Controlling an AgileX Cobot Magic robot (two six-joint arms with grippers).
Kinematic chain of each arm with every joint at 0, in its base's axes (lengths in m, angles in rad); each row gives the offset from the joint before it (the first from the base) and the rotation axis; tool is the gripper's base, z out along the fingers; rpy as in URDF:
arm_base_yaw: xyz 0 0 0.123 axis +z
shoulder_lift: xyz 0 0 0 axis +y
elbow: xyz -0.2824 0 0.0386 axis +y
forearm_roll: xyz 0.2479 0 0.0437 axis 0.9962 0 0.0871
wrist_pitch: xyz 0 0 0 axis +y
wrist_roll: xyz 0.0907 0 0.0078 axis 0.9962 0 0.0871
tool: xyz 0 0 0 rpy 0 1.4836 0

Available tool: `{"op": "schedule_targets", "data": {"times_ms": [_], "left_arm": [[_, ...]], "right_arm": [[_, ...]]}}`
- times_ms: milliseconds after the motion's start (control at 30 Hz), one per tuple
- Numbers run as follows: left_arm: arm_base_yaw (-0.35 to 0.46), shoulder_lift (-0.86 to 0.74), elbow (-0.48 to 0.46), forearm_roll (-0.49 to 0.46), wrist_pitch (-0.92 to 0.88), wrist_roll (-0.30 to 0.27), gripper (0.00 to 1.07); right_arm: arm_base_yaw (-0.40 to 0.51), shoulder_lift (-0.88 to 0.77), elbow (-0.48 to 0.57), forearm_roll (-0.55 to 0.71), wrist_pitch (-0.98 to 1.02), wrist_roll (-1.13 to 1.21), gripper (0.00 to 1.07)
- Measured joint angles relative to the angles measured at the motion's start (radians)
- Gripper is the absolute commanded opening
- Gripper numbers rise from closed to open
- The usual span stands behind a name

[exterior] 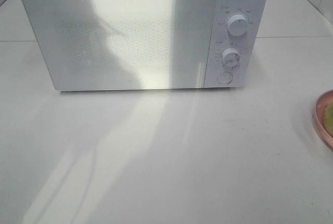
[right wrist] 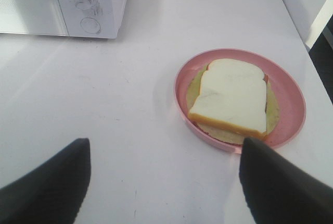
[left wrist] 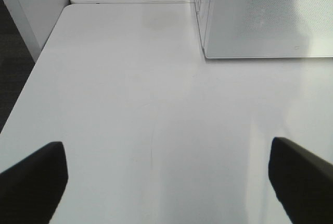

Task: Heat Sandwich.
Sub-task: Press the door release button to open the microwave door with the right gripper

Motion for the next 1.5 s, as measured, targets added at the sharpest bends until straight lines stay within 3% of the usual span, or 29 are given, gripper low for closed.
{"op": "schedule_targets", "data": {"times_ms": [767,1500], "left_arm": [[0.000,0.000,0.000,0.000,0.000,0.000,1.03],[0.000,0.000,0.000,0.000,0.000,0.000,1.03]], "right_arm": [[0.000,0.009,-0.006,0.000,0.000,0.000,0.76],[0.000,0.399,-0.053,0.001,-0.313,0.024,0.76]]}}
